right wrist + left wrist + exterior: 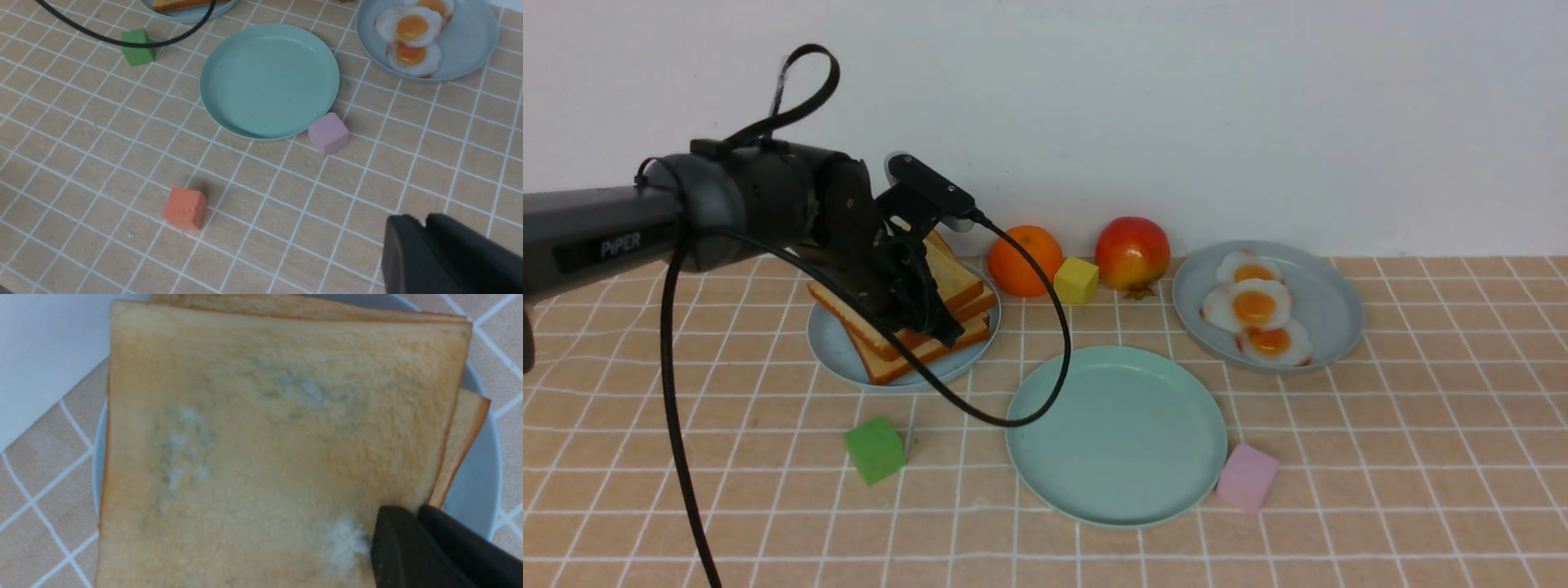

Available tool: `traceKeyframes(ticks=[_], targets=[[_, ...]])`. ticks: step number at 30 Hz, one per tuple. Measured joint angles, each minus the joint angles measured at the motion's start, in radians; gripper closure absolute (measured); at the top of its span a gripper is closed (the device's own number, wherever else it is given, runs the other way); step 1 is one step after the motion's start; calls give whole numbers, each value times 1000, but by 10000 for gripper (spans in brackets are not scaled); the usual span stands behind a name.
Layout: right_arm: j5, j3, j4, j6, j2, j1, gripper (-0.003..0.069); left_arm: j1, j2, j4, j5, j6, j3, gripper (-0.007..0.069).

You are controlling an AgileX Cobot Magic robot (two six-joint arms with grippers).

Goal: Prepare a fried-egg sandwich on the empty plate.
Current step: Use the left arm to grab a slice of bread, then use the left arm to put a slice of bread into the empty plate in the middle

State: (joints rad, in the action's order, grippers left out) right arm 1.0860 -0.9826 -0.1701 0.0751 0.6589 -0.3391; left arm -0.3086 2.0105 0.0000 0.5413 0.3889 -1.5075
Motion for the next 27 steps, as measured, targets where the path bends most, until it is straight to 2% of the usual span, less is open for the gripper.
traceKeyframes(ticks=[12,16,23,27], targets=[[5,0,-2,1,0,0,574,-28,-159,-6,122,-29,-8,624],[5,0,-2,1,-2,0,574,-122,-207,-5,171,-63,-1,628],[7,0,28,1,-32,0,569,-437,-197,16,179,-76,22,628],[14,0,35,1,-45,0,565,-503,-151,75,146,-84,22,628]])
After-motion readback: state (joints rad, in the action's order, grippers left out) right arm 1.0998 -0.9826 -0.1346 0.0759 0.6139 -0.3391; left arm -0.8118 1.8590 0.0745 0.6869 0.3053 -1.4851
